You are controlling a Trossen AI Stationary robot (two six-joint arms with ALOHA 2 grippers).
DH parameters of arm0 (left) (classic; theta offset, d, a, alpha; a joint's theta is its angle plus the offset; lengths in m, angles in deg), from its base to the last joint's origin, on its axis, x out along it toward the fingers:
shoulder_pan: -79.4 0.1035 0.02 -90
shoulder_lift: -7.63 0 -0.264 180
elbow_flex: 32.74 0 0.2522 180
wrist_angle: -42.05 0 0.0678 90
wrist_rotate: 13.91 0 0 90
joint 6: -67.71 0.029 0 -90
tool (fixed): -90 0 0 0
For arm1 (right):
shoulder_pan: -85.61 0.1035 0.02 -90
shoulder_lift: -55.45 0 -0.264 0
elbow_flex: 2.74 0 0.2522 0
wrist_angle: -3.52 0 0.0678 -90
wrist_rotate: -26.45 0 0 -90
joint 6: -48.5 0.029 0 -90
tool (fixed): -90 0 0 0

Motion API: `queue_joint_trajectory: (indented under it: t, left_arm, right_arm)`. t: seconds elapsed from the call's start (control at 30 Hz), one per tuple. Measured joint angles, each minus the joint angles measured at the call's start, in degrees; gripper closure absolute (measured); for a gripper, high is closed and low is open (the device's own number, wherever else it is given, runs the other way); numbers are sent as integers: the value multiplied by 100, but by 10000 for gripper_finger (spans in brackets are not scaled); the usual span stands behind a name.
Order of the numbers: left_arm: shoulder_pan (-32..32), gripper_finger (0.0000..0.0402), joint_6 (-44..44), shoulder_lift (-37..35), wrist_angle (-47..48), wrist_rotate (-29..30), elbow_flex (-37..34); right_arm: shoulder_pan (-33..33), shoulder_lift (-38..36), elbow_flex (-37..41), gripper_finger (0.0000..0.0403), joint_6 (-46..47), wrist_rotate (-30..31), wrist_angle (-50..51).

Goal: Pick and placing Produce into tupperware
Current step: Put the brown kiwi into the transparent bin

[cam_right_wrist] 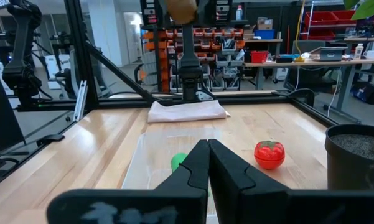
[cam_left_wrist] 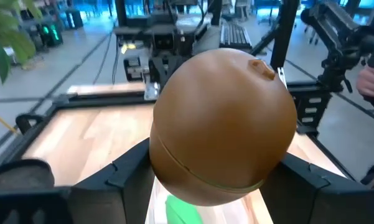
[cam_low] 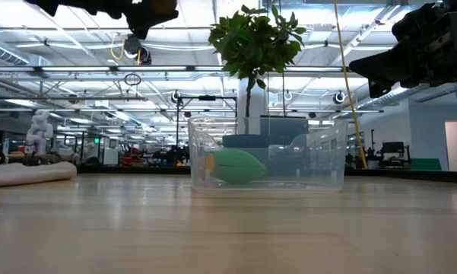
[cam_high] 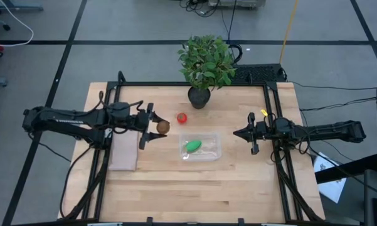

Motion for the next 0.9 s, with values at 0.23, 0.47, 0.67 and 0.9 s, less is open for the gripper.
queue_joint_trajectory:
  t: [0.23, 0.47, 0.67, 0.9]
  left_arm:
    - [0, 160, -136, -177, -319, -50, -422]
    - [264, 160, -201, -635, -528, -53, -841]
    - [622, 160, -278, -1334, -382, -309, -1061]
    - [815, 160, -333, -1723, -75, -547, -1360]
  right_arm:
    - [0, -2, 0, 403, 0, 0, 0]
    - [0, -2, 2, 403, 0, 0, 3]
    - [1, -2, 2, 403, 0, 0, 31]
    - [1, -2, 1, 403, -20, 0, 28]
